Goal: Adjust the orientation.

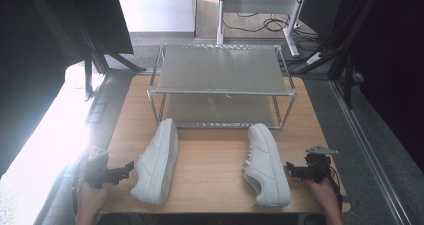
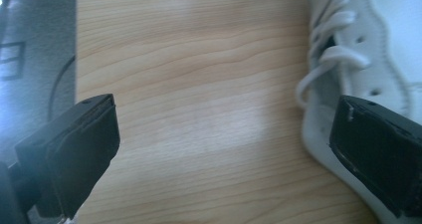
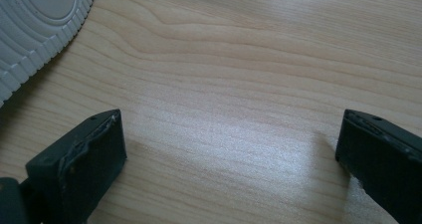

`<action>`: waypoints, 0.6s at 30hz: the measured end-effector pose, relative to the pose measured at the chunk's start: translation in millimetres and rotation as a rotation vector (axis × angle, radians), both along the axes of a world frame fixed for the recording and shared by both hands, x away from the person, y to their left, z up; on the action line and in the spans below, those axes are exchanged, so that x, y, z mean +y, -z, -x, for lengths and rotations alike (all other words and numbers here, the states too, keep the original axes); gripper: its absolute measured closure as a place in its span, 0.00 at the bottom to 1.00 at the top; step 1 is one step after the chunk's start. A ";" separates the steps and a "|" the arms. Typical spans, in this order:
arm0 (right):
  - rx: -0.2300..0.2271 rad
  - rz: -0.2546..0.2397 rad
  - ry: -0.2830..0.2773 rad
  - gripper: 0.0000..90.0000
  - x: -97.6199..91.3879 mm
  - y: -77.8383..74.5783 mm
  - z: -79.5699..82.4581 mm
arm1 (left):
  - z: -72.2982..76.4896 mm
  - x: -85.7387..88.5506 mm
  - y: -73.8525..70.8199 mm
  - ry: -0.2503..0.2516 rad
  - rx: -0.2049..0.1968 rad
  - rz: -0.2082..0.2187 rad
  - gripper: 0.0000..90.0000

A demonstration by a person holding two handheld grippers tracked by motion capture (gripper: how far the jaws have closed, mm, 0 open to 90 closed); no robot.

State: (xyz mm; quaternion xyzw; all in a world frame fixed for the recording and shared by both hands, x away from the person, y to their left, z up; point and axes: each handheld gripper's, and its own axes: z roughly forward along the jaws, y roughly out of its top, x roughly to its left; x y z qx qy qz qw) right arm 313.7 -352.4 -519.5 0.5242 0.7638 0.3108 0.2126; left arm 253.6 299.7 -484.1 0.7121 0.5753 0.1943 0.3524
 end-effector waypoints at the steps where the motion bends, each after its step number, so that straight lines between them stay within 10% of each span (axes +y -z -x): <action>1: 0.000 0.000 0.000 0.00 0.0 0.0 0.0 | 0.1 -1.0 -0.7 -0.002 0.000 -0.003 0.00; 18: 0.000 0.000 0.000 0.00 0.0 0.0 0.0 | 2.3 -5.1 0.0 0.018 0.040 -0.011 0.00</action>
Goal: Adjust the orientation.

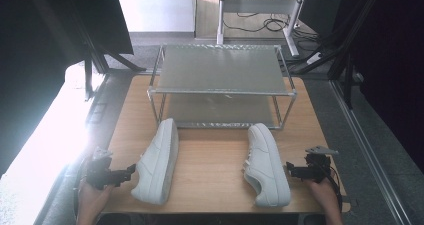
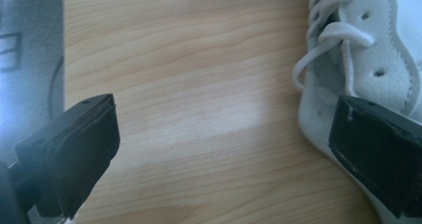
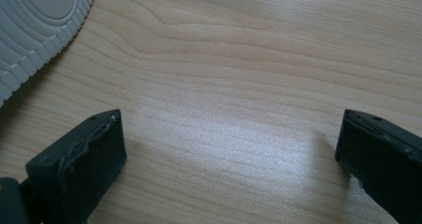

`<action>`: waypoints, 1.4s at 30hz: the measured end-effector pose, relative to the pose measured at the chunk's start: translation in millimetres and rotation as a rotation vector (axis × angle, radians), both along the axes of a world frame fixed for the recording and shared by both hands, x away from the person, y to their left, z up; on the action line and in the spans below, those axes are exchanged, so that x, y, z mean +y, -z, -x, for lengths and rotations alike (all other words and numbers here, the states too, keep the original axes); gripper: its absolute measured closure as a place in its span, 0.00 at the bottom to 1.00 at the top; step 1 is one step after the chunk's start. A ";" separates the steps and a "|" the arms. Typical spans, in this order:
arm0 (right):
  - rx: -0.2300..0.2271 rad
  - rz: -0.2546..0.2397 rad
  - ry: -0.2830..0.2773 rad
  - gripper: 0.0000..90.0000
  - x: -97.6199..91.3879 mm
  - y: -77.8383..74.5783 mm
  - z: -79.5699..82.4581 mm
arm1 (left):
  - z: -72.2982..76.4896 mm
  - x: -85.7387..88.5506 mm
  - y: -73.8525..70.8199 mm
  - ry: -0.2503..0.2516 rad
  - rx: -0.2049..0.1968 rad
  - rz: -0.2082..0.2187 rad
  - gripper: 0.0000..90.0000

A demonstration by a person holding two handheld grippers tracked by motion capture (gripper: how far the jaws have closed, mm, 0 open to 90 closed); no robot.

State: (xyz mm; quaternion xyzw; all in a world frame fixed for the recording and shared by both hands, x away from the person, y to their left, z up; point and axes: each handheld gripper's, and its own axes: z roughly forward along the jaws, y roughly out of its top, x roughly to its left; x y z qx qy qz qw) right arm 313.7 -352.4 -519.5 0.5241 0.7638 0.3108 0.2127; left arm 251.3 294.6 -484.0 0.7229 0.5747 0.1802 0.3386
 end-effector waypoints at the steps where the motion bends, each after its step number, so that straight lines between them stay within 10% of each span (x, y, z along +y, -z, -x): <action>1: 0.000 0.000 0.000 0.00 0.0 0.0 0.0 | 0.1 -1.0 -0.6 0.005 -0.005 0.009 0.00; 7: 0.000 0.000 0.001 0.00 0.1 0.0 0.0 | -0.6 -11.0 -2.3 0.026 -0.008 -0.019 0.01; 14: 0.000 -0.001 0.001 0.00 0.3 0.0 -0.1 | -0.1 -20.2 -12.1 0.066 -0.053 0.075 0.00; 19: 0.000 -0.001 0.001 0.00 0.3 0.0 -0.1 | -3.9 -41.0 -11.6 0.137 -0.042 0.027 0.00; 23: 0.000 -0.002 0.001 0.00 0.3 0.0 -0.1 | -3.1 -45.9 -18.5 0.187 -0.091 0.142 0.00; 34: 0.000 0.000 -0.003 0.00 1.1 0.0 -0.3 | -7.0 -51.2 -8.0 0.158 -0.077 0.045 0.00; 42: 0.000 -0.005 -0.005 0.00 1.7 -0.1 0.8 | -19.3 -58.6 19.8 0.151 0.003 -0.055 0.00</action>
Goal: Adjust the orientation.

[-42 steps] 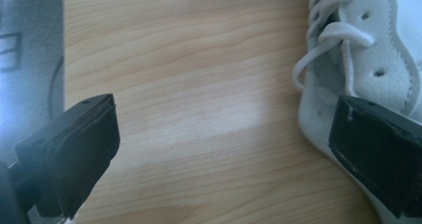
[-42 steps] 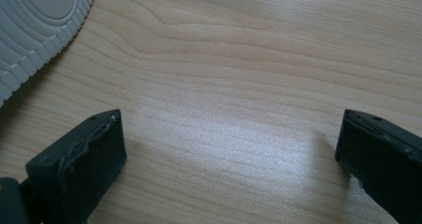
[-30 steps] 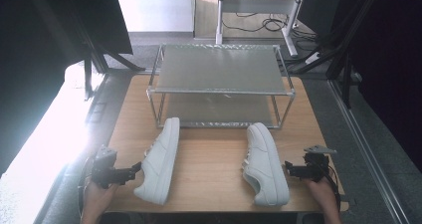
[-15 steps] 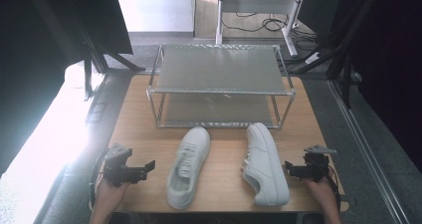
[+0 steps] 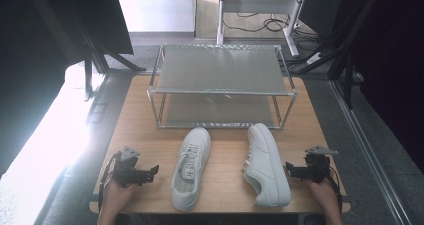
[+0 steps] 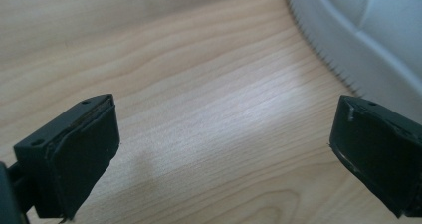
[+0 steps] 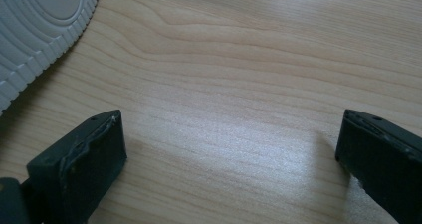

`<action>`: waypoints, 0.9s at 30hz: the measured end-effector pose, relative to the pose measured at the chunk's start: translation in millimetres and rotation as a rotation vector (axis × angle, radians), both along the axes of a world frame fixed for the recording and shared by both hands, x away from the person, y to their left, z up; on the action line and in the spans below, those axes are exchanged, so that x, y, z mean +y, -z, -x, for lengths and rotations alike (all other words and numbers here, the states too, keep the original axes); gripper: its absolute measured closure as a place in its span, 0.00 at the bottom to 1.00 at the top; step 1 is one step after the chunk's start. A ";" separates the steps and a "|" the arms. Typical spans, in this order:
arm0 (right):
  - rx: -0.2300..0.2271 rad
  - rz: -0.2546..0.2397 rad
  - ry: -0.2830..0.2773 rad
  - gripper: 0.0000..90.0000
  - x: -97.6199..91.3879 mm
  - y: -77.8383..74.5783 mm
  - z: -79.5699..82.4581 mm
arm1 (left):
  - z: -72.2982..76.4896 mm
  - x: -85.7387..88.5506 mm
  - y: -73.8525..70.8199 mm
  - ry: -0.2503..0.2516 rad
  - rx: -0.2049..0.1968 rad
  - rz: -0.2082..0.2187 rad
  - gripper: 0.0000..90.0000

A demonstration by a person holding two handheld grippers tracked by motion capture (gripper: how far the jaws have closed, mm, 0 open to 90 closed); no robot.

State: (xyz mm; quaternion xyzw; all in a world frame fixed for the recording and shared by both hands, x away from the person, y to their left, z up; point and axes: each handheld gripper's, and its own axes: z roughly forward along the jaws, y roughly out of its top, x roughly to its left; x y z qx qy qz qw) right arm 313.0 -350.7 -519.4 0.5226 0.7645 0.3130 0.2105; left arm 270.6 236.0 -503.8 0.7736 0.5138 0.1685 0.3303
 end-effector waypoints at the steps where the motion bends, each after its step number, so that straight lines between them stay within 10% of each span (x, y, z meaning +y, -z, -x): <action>1: 0.000 0.000 0.000 0.00 0.0 0.0 0.0 | 0.0 0.0 0.0 0.000 0.000 0.000 0.00; 16: -0.001 -0.088 0.005 0.03 -5.2 -7.0 3.5 | -10.6 -1.1 19.3 -0.014 0.016 -0.064 0.00; 27: -0.062 -0.090 -0.010 0.00 1.6 -44.7 8.7 | -10.8 -1.9 19.4 -0.023 0.017 -0.063 0.00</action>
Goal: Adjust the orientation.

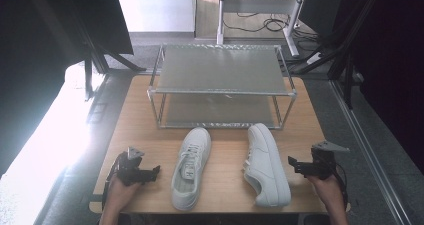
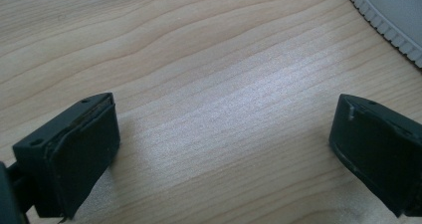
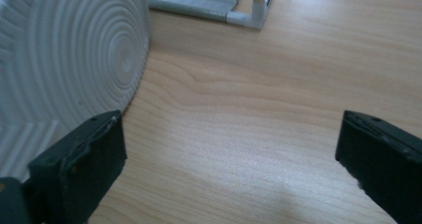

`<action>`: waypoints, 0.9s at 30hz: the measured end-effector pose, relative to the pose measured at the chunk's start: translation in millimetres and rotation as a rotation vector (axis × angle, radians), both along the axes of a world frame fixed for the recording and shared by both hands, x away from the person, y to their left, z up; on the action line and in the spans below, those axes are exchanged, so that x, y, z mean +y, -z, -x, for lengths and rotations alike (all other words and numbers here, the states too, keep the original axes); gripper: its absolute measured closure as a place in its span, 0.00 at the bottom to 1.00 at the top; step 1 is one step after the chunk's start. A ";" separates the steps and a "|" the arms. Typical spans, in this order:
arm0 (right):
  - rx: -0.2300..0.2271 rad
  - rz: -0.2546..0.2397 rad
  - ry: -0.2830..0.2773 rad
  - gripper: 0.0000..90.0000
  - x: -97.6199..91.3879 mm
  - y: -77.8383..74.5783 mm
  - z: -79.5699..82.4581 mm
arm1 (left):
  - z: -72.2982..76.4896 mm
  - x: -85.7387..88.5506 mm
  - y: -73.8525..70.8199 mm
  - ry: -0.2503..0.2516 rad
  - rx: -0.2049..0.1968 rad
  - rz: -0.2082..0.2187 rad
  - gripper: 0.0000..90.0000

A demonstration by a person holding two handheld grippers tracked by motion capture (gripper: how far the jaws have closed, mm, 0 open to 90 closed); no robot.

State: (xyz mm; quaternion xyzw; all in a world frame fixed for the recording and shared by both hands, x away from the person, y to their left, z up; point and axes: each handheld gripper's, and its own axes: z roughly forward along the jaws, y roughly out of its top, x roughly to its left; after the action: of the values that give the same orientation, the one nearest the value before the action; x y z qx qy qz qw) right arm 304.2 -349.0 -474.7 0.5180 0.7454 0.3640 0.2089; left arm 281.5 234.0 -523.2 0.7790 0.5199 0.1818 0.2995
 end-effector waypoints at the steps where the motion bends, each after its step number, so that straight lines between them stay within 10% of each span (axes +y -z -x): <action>1: -0.005 -0.001 -0.001 0.00 0.9 -4.5 1.0 | 0.0 0.0 0.0 0.000 0.000 0.000 0.00; 13: -0.053 -0.018 -0.118 0.00 30.5 -45.4 18.3 | -0.1 -0.2 -0.1 -0.003 0.001 -0.002 0.00; 27: -0.026 0.016 -0.198 0.00 63.4 -34.3 18.6 | -0.2 -0.7 -0.1 -0.007 0.001 -0.001 0.00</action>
State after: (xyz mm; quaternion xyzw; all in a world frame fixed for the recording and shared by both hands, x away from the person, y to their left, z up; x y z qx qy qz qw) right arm 285.7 -285.7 -440.4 0.4353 0.7930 0.3837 0.1857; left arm 281.7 233.3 -523.1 0.7774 0.5227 0.1830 0.2983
